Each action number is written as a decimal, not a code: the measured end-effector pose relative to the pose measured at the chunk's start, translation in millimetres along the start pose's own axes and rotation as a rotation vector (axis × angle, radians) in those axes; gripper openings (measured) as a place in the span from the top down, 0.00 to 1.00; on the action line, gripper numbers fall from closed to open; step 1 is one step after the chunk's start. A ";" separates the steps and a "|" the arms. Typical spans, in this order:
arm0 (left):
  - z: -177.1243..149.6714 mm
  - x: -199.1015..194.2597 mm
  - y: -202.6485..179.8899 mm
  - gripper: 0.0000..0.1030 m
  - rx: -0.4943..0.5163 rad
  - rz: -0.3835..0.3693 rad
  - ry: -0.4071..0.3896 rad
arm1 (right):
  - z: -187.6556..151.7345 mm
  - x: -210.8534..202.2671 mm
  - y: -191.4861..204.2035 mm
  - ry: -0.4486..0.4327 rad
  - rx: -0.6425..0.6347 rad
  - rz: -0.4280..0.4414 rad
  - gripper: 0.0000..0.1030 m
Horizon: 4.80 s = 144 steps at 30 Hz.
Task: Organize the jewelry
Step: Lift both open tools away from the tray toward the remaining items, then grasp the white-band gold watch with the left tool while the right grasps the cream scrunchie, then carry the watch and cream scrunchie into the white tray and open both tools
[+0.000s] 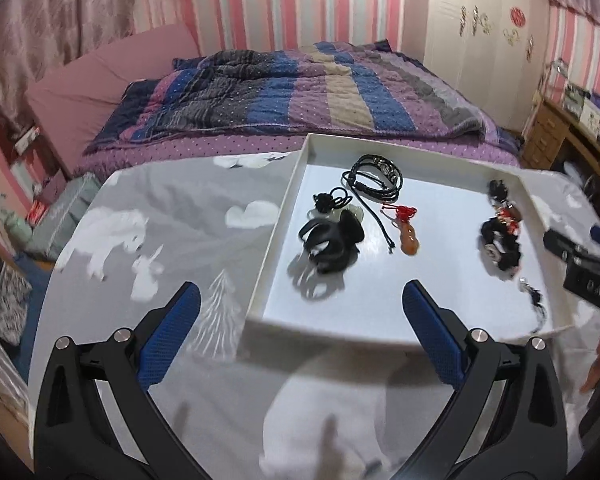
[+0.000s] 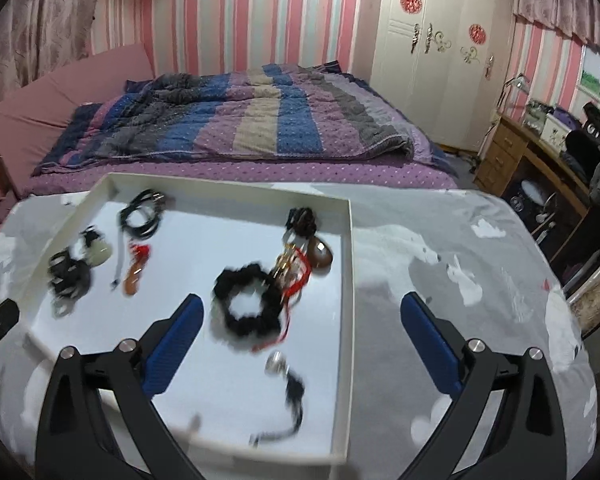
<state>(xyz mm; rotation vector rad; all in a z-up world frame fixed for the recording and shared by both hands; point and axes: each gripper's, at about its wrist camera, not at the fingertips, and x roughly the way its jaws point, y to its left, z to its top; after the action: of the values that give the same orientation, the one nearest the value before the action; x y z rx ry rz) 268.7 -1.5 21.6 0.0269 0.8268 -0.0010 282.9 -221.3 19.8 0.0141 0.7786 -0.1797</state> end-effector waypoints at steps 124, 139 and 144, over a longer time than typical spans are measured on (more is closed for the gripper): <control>-267.7 -141.8 -50.1 0.51 0.063 -0.200 0.139 | -279.8 -168.7 -142.3 0.100 0.108 0.047 0.67; -234.8 -130.8 -41.5 0.51 0.054 -0.184 0.117 | -250.7 -152.1 -118.2 0.111 0.069 0.070 0.67; -221.4 -124.0 -35.1 0.51 0.042 -0.188 0.124 | -232.7 -144.3 -111.1 0.120 0.063 0.077 0.67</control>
<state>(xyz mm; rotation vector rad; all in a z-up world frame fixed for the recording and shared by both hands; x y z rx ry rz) 21.4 -32.4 -37.9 -0.0119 0.9511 -0.1957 1.6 -289.7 -39.1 0.1153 0.8905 -0.1308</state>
